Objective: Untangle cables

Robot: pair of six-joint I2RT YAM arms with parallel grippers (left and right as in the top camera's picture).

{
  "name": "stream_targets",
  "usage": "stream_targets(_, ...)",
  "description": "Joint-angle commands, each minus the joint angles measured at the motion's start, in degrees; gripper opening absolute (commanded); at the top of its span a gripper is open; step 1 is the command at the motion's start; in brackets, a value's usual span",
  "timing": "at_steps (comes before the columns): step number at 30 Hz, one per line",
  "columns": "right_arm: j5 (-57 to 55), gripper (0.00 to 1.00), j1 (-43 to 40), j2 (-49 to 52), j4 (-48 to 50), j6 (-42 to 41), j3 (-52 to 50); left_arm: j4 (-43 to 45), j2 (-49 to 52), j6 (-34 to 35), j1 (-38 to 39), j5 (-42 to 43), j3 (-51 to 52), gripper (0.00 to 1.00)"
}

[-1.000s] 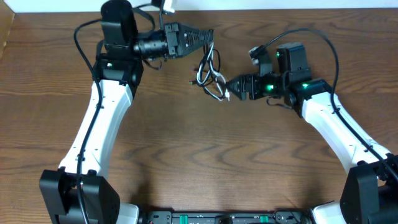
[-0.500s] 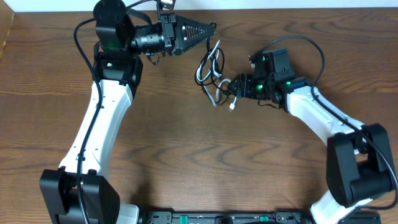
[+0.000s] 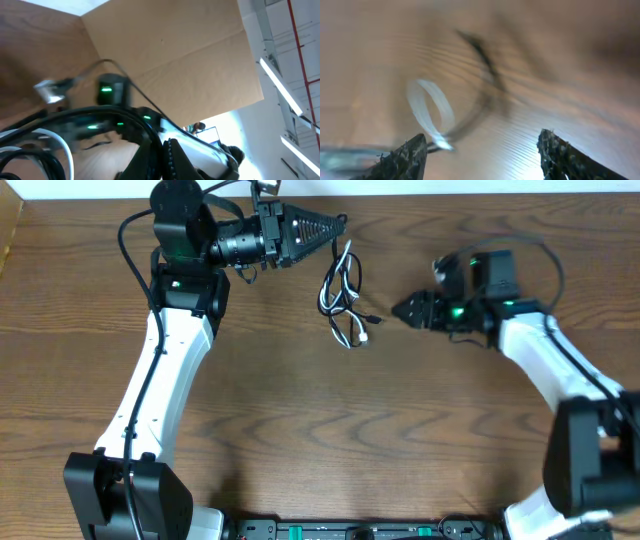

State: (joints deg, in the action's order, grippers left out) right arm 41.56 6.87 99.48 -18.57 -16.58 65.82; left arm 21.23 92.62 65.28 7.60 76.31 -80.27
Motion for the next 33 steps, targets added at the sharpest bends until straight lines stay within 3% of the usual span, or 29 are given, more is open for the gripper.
stream_targets(1,13.55,0.68,1.44,-9.62,3.65,5.11,2.10,0.50,-0.15,-1.62,-0.02,-3.54,-0.96,0.08)
stream_targets(4,11.63,0.67,4.76,-16.31,7.85,4.35,2.10,-0.85,-0.15,-1.81,0.17,-6.86,-0.96,0.08)
stream_targets(7,-0.24,0.65,11.04,-19.34,10.23,-1.05,2.10,-6.93,-0.15,-1.77,0.59,-11.50,-0.96,0.08)
stream_targets(12,-8.96,0.64,16.37,-17.22,10.51,-4.39,1.97,-14.97,-0.15,0.02,0.92,-16.06,-0.96,0.07)
stream_targets(19,-10.34,0.63,21.99,-10.12,18.40,-4.79,1.97,-14.97,-0.15,3.63,1.16,-16.17,-0.96,0.08)
stream_targets(21,-12.87,0.58,23.61,-7.48,21.27,-5.57,1.97,-14.97,-0.15,3.63,1.51,-16.17,-0.96,0.07)
stream_targets(24,-12.96,0.28,23.87,-5.79,22.86,-7.67,1.97,-14.97,-0.15,3.30,2.03,-16.17,-0.96,0.07)
stream_targets(25,-12.96,0.09,23.61,-5.79,23.19,-7.82,1.97,-14.99,-0.15,1.11,2.03,-16.15,-0.96,0.07)
stream_targets(26,-12.92,0.05,23.43,-5.92,23.54,-7.85,1.97,-15.02,-0.15,0.11,2.03,-16.15,-0.96,0.08)
stream_targets(30,-12.66,0.01,21.84,-7.37,22.29,-9.57,1.97,-17.20,-0.15,-9.62,2.01,-16.28,-0.94,0.08)
stream_targets(33,-12.48,0.01,19.52,-9.44,17.88,-12.81,1.97,-25.62,-0.15,-18.95,1.84,-19.47,-0.94,0.10)
